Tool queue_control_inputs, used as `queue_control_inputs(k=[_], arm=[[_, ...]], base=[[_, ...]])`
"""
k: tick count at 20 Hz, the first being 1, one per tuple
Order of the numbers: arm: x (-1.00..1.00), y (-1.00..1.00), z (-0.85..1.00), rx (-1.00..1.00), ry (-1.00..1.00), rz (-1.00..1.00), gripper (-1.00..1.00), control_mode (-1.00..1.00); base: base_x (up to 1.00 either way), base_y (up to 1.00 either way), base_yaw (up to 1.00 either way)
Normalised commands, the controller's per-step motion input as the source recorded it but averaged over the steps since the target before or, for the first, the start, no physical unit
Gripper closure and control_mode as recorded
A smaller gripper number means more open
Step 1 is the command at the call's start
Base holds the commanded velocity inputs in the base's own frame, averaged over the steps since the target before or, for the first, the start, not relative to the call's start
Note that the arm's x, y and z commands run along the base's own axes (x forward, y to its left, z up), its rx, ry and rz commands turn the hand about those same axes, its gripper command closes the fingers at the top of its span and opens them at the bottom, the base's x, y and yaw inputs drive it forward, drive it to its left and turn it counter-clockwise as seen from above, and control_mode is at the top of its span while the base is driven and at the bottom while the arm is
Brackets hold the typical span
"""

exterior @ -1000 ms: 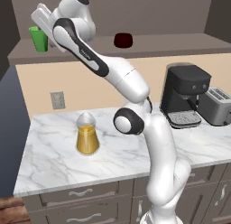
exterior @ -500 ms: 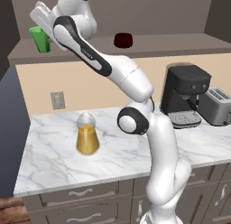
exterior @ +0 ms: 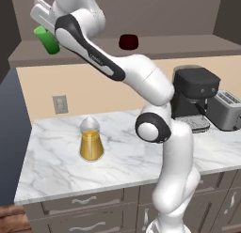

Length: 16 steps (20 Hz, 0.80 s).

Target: There is a tray on the dining counter. Grab the cup, mug, and pitcher and place them on the tray. The pitcher may be placed next to the tray if it cannot fit the tray.

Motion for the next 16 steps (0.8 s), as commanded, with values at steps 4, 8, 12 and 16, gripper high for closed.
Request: queue_control_inputs(k=[4,8,12,16], arm=[[-0.68,-0.62,-0.1,0.0,-0.14,0.0,1.0,-1.0],[-0.79,-0.78,0.0,0.0,-0.01,0.0,1.0,-1.0],[-0.93,-0.83,-0.04,0.04,0.0,0.0,1.0,-1.0],[-0.9,-0.81,-0.18,0.03,0.0,0.0,1.0,-1.0]], base=[[0.0,0.0,0.0],[0.0,0.0,0.0],[0.0,0.0,0.0],[0.0,0.0,0.0]])
